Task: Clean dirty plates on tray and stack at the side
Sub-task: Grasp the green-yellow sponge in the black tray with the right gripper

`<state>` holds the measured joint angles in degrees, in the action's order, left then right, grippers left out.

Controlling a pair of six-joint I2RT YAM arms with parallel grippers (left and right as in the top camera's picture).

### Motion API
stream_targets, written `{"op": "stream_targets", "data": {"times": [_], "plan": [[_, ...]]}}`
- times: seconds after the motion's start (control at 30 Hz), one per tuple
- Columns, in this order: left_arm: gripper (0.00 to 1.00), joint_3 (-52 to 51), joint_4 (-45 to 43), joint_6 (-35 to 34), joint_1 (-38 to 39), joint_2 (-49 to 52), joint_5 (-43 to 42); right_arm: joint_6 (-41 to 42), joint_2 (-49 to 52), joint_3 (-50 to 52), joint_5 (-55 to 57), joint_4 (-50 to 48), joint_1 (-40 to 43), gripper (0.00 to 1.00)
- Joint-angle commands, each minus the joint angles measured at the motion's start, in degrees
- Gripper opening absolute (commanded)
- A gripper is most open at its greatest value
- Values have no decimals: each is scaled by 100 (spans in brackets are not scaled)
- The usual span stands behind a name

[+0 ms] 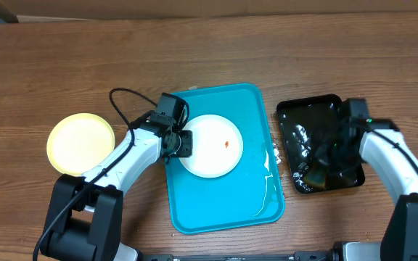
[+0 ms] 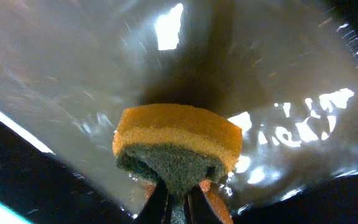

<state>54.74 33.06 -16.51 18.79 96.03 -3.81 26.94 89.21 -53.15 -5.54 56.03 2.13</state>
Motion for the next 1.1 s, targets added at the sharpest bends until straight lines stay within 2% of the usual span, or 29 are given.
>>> {"op": "stream_targets", "data": {"times": [0.0,0.07,0.1,0.13,0.17,0.2,0.3,0.43,0.5,0.6,0.63,0.67,0.9,0.93,1.0,1.07], "plan": [[31,122,-37,1176,223,35,20,4,-83,-629,-13,304,35,39],[23,122,-31,1298,278,35,15,4,-81,-658,-63,389,13,51],[16,122,-28,1320,299,35,15,-17,-79,-645,-72,431,-20,54],[14,122,-31,1318,306,35,17,-37,-76,-619,-72,442,-50,55],[14,122,-33,1309,304,35,17,-37,-76,-584,-70,455,-87,57],[26,122,-31,1213,304,35,-20,-37,-70,-487,-66,407,-164,56],[29,122,22,966,304,35,-26,-33,-63,-199,-50,155,-269,56],[50,122,192,-326,295,35,-35,96,-48,437,192,-516,-293,46],[52,122,271,-866,295,35,-151,258,-48,651,422,-706,-293,38],[52,122,278,-1248,295,35,-553,313,-48,848,459,-896,-293,13],[50,122,275,-1362,295,35,-649,313,-48,852,459,-903,-293,6],[48,122,278,-1458,295,35,-660,313,-48,850,444,-905,-293,4],[24,122,223,-1991,295,37,-581,136,-105,531,354,-439,-293,4],[22,122,232,-1991,295,37,-490,52,-146,442,332,-334,-293,4],[6,120,258,-1965,295,39,-87,-66,-323,155,264,-13,-293,4],[4,114,269,-1917,297,39,243,-260,-540,-111,90,223,-293,4]]}}
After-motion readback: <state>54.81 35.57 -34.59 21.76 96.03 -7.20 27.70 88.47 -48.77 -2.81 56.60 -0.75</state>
